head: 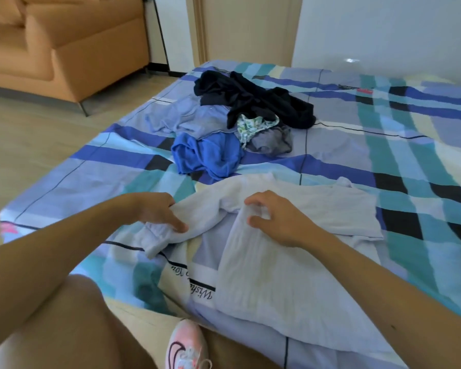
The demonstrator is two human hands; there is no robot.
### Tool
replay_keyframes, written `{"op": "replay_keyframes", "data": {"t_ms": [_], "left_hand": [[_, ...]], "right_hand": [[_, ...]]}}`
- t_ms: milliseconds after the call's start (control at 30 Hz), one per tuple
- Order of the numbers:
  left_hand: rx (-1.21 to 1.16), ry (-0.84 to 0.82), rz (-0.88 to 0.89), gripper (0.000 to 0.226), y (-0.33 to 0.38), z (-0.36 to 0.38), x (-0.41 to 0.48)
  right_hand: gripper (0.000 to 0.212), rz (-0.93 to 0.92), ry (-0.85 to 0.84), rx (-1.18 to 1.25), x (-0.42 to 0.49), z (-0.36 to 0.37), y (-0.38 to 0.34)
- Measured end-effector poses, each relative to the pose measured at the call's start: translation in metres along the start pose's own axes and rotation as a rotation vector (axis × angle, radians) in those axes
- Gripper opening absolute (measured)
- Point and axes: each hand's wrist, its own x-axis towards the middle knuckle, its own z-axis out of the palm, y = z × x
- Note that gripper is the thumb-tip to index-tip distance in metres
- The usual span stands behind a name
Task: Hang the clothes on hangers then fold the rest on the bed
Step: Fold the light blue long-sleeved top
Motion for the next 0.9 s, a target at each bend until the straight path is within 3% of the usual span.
{"op": "replay_keyframes", "data": {"t_ms": [67,233,367,433,500,567,633,733,900], "left_hand": [[-0.107,-0.003,0.036,0.029,-0.020,-0.007,-0.005],[-0.327,0.204,0.070,0.018,-0.063,-0.047,-0.019],[-0.498,0.326,-0.038,0.023,-0.082,-0.067,-0.018],[-0.632,0.331,-0.067,0.034,-0.075,-0.071,-0.017],[-0.786,0.324,-0.013,0.039,-0.053,-0.074,-0.016],[-0.864,0.314,0.087,0.028,-0.017,-0.079,-0.019],[-0.887,0.260,0.197,0.013,0.029,-0.082,-0.026],[-0.845,0.158,0.352,0.011,0.104,-0.080,-0.037],[-0.867,-0.096,0.602,0.035,0.208,-0.057,-0.056]], "right_hand": [[0.041,-0.009,-0.013,-0.019,0.006,0.009,0.000],[0.049,-0.063,0.045,-0.086,0.016,0.017,0.001],[0.064,0.060,-0.203,-0.393,0.021,0.029,0.006],[0.070,0.084,-0.231,-0.395,0.021,0.030,0.004],[0.068,0.107,-0.140,-0.227,0.019,0.021,-0.005],[0.063,0.116,0.001,-0.017,0.018,0.005,-0.016],[0.059,0.116,0.081,0.264,0.014,-0.019,-0.032],[0.058,0.104,0.119,0.691,0.000,-0.060,-0.059],[0.054,0.125,0.231,0.767,-0.025,-0.113,-0.047]]}}
